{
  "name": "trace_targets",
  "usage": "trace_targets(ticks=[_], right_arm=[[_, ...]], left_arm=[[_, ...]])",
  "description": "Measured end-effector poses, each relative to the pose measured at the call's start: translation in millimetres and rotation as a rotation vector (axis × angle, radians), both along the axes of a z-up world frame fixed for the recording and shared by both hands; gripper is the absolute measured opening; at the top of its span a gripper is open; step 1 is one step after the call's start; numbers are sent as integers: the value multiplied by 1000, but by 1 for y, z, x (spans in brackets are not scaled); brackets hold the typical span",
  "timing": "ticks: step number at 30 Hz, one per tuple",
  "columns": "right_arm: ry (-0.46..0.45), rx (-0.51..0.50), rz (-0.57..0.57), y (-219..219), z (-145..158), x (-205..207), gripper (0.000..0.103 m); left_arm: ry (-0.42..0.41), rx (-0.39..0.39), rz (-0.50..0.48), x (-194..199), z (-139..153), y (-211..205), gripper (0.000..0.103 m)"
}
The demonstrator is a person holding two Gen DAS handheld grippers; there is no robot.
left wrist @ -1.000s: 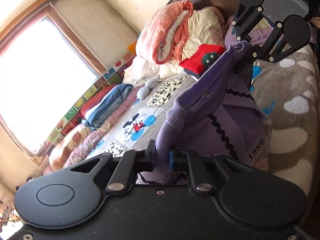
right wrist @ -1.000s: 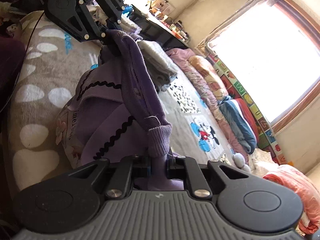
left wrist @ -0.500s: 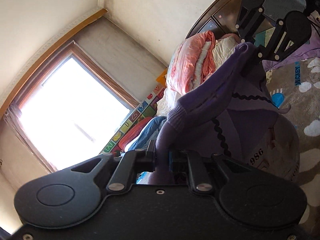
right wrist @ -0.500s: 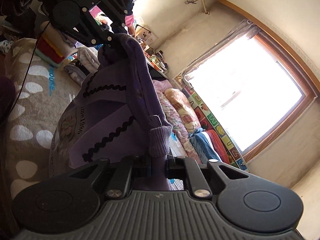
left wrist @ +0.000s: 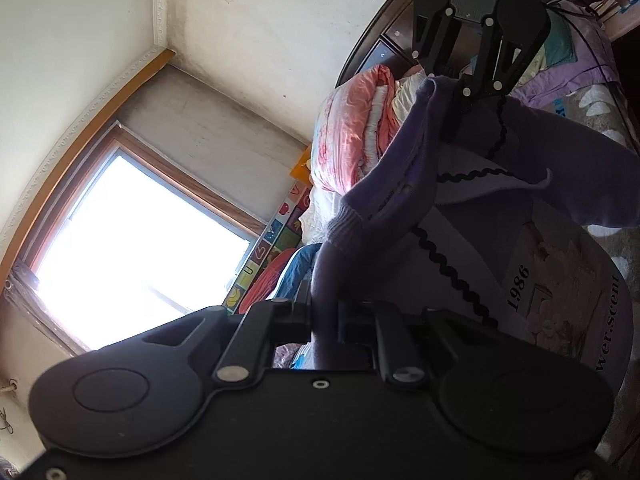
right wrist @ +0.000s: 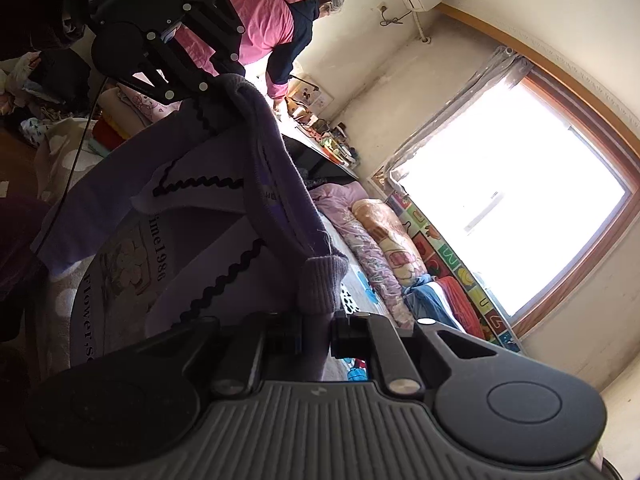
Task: Fold clothes
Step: 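Lift the sweatshirt by its cuffs with both grippers, shaking it open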
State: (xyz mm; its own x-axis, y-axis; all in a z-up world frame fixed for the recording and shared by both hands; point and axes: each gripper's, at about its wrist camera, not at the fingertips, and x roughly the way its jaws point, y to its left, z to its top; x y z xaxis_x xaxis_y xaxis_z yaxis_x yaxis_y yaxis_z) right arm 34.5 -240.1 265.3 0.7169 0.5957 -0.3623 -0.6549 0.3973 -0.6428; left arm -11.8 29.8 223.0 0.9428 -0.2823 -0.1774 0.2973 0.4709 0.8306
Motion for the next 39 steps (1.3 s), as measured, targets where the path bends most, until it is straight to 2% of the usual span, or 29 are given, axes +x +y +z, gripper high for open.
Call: trace_targets(ticks=[6, 14, 21, 27, 32, 34, 35, 37, 39], right_arm=[[59, -13, 5, 0, -2, 38, 13], [111, -33, -27, 19, -6, 103, 13], [114, -40, -85, 39, -3, 192, 13], [70, -15, -192, 50, 0, 267, 13], [24, 32, -294, 54, -2, 319, 13], [5, 51, -335, 55, -2, 340, 13], [-4, 61, -356, 56, -2, 351, 13], [-14, 50, -363, 57, -23, 353, 13], [3, -4, -355, 59, -60, 349, 13]], left_arm=[[39, 39, 12, 49, -5, 0, 11], [73, 44, 65, 154, 6, -2, 11], [66, 53, 133, 258, 12, -6, 11], [25, 52, 214, 346, 15, -16, 11], [-101, 30, 284, 389, 17, -31, 11], [-113, 24, 292, 394, 6, -34, 11], [-115, 45, 293, 394, -5, -34, 11], [-85, 96, 281, 386, -37, -34, 11], [-41, 145, 264, 375, -72, -32, 11]])
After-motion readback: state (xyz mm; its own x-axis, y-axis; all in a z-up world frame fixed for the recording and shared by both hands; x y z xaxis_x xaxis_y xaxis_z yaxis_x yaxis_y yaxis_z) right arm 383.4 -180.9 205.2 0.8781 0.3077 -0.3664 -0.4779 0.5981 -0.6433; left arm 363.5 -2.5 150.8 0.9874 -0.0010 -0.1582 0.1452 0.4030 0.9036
